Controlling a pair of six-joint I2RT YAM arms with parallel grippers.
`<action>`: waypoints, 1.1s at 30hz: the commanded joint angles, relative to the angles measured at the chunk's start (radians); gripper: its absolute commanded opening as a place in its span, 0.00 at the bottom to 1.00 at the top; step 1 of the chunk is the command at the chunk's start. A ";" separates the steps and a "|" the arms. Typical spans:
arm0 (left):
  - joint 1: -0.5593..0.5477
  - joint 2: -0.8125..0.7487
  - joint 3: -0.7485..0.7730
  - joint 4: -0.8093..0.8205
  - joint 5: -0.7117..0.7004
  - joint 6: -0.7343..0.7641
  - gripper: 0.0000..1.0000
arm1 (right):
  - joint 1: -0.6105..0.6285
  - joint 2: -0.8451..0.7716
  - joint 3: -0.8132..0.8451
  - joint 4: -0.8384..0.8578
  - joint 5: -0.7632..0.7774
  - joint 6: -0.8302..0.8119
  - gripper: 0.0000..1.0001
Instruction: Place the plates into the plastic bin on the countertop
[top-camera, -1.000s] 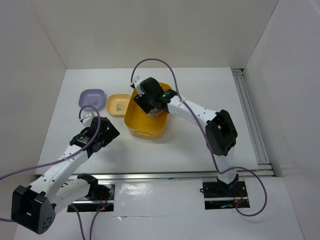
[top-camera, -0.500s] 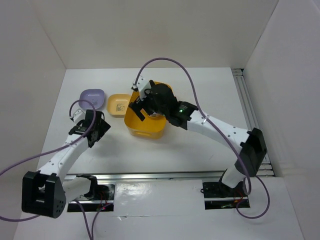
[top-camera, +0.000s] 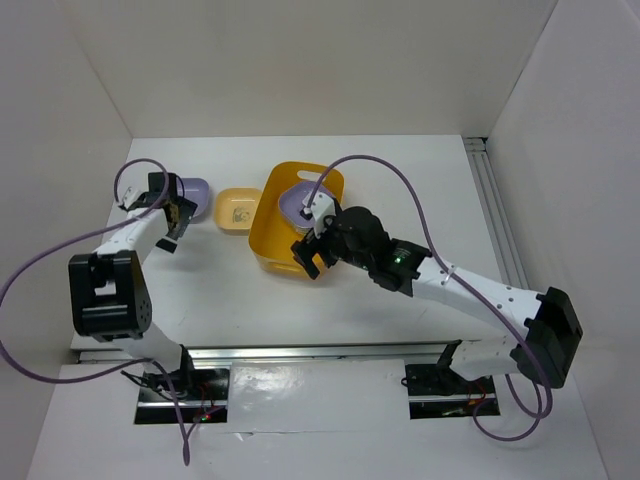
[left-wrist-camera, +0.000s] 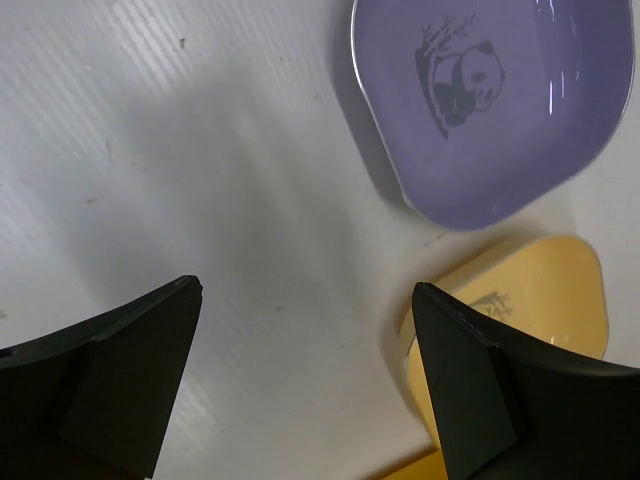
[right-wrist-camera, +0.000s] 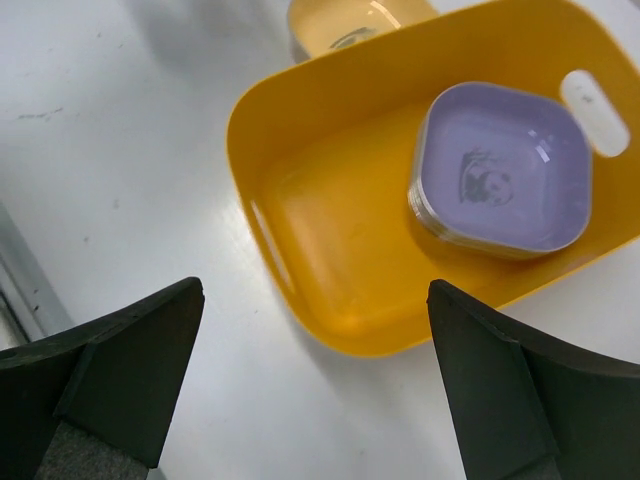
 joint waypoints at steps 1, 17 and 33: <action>0.015 0.093 0.072 0.039 0.052 -0.074 1.00 | 0.020 -0.055 -0.042 0.107 -0.053 0.043 1.00; 0.074 0.446 0.278 -0.059 0.009 -0.154 0.62 | 0.105 -0.170 -0.164 0.229 -0.138 -0.023 1.00; 0.087 0.196 0.334 -0.240 -0.032 -0.256 0.00 | 0.114 -0.170 -0.211 0.271 -0.024 0.008 1.00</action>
